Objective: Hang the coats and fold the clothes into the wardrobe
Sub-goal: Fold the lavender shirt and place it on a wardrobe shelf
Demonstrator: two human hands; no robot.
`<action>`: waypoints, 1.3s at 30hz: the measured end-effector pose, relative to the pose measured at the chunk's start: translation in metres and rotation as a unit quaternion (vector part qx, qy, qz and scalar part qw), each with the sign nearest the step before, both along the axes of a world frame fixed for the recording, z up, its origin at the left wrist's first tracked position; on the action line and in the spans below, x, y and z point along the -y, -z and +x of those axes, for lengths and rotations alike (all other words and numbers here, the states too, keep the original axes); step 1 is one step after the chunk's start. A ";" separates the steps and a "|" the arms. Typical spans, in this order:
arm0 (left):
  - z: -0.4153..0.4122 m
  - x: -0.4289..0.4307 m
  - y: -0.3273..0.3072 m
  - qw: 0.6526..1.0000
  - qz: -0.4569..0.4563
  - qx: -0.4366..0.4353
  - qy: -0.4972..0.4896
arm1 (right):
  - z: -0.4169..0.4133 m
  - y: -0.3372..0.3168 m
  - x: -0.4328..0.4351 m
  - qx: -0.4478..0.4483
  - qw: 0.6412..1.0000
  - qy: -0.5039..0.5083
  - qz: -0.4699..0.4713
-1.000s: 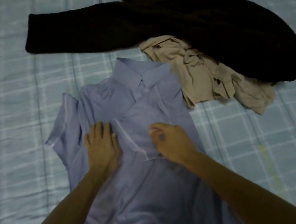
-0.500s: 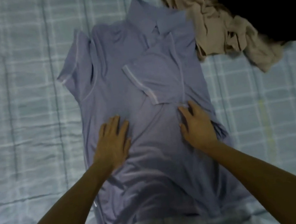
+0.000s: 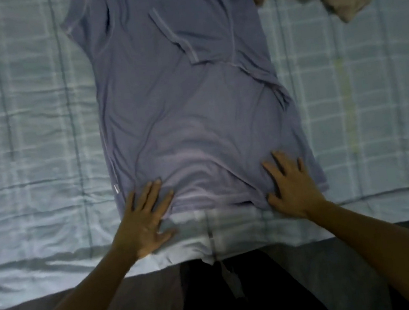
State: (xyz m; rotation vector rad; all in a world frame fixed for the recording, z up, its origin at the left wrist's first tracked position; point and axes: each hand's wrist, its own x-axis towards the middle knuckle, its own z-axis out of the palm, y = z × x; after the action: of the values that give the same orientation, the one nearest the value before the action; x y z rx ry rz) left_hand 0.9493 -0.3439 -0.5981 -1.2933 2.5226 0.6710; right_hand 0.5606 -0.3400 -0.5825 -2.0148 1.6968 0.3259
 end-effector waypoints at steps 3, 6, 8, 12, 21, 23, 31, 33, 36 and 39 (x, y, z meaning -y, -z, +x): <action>-0.006 -0.006 -0.006 0.998 -0.035 0.020 -0.038 | -0.021 0.002 -0.020 -0.003 1.000 -0.015 0.003; -0.009 -0.007 -0.003 0.996 -0.057 0.035 -0.065 | -0.039 0.008 -0.041 -0.030 0.999 0.012 -0.019; -0.007 -0.006 0.004 0.995 -0.060 0.032 -0.071 | -0.045 0.013 -0.052 -0.034 0.997 0.033 -0.063; 0.004 -0.007 0.009 0.997 -0.069 0.027 -0.014 | -0.045 0.028 -0.053 0.007 0.990 0.052 -0.130; 0.042 -0.053 -0.023 0.995 -0.065 0.060 0.052 | -0.043 -0.003 -0.109 -0.024 0.990 0.000 -0.138; 0.042 -0.046 -0.030 0.996 -0.051 0.043 0.064 | -0.034 -0.012 -0.094 -0.023 0.994 0.027 -0.099; 0.010 0.036 -0.031 0.978 -0.144 -0.067 -0.133 | 0.055 -0.027 0.010 0.026 0.981 0.044 -0.188; 0.011 0.037 -0.012 0.982 -0.116 -0.038 -0.145 | 0.075 -0.011 0.029 0.023 0.983 0.055 -0.173; 0.025 0.014 0.010 0.991 -0.082 0.003 -0.104 | 0.077 0.017 0.022 -0.005 0.992 0.025 -0.124; 0.025 0.025 0.004 0.988 -0.111 -0.027 -0.101 | 0.074 0.021 0.017 -0.026 0.995 0.029 -0.095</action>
State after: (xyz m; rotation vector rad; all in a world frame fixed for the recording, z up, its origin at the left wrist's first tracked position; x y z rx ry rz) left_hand 0.9745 -0.3685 -0.6020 -1.6429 2.5912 0.4791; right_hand 0.6348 -0.3566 -0.6036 -2.1020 1.8779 0.2056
